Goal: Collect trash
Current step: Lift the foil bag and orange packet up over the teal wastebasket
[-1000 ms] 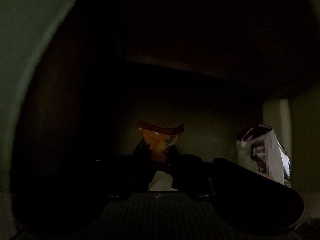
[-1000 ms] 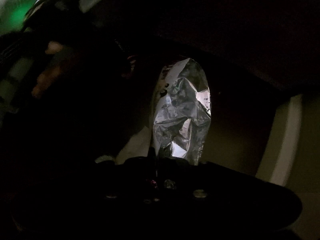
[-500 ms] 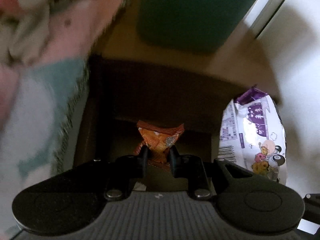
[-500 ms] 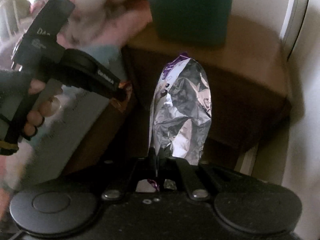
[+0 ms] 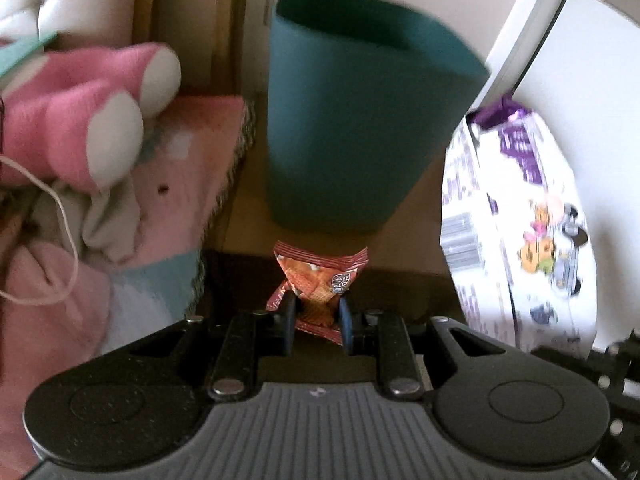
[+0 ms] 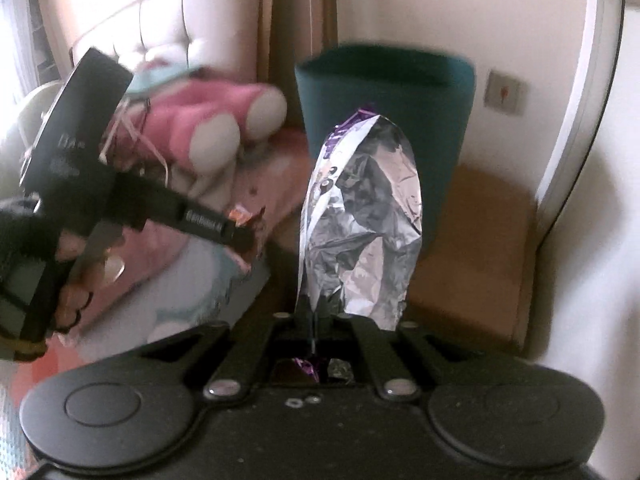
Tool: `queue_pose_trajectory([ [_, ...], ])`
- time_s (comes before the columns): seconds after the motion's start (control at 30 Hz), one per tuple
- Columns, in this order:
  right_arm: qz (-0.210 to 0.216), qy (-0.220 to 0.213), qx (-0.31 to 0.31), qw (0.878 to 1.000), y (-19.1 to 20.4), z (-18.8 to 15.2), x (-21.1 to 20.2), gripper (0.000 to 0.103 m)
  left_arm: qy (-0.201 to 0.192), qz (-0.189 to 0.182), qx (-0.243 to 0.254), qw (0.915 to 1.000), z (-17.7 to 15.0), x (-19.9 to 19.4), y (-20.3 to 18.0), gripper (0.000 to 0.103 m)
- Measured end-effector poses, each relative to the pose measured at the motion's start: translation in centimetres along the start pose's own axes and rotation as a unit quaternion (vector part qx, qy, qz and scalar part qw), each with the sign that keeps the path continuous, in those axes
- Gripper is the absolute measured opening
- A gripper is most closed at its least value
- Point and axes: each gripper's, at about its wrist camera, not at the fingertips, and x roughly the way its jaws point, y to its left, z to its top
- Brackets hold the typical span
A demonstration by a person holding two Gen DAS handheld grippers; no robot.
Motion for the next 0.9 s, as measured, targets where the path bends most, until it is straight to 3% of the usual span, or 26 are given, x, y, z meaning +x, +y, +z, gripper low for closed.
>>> queue_pose_trajectory([
  [0.4,-0.029,-0.066,-0.031,0.997,-0.3,8.5,-1.2,0.000,-0.078,-0.016,0.013,0.9967,7.9,-4.2,-1.1,0.022],
  [0.63,-0.038,-0.083,-0.038,0.995,-2.1,13.8,-0.3,0.000,-0.112,-0.012,0.038,0.9929,12.5,-3.6,-1.6,0.022],
  [0.9,-0.062,-0.075,-0.050,0.994,-3.2,18.2,3.2,0.000,-0.111,0.003,0.060,0.9920,16.5,0.0,-1.8,0.022],
])
